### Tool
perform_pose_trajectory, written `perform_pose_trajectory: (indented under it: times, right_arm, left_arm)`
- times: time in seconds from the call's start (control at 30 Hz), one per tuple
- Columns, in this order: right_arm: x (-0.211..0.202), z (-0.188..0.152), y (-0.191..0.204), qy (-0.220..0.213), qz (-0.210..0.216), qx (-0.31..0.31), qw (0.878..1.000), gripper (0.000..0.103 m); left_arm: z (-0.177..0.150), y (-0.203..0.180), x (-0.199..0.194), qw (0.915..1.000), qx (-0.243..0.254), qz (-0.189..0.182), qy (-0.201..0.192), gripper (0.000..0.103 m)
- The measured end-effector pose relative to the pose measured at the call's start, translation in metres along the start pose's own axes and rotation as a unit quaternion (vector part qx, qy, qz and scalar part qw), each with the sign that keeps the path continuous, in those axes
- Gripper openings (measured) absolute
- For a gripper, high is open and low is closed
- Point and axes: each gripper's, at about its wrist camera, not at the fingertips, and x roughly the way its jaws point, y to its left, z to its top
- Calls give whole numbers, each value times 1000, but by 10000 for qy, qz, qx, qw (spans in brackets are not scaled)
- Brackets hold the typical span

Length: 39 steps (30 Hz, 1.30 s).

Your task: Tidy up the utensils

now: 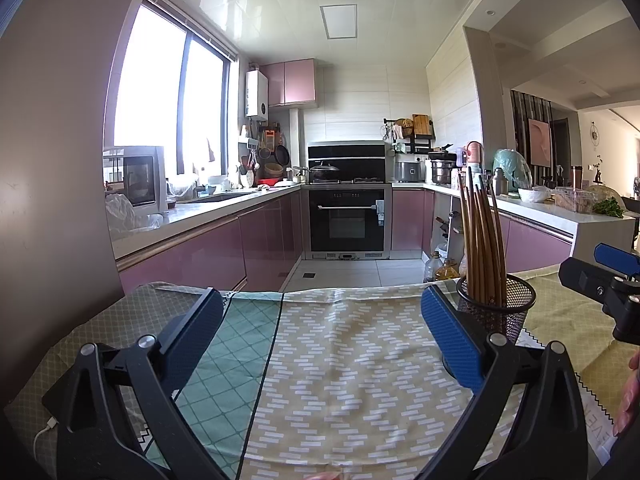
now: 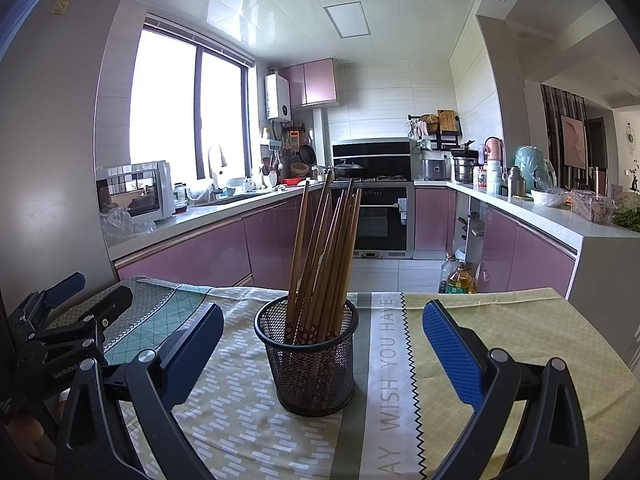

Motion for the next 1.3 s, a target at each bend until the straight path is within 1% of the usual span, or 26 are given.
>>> perform_pose_trajectory:
  times: [1.3]
  right_arm:
    - [2,4,-1,15,-9,9,10000,96]
  left_arm:
    - [-4,-5,0,10000,-2,-7,39,97]
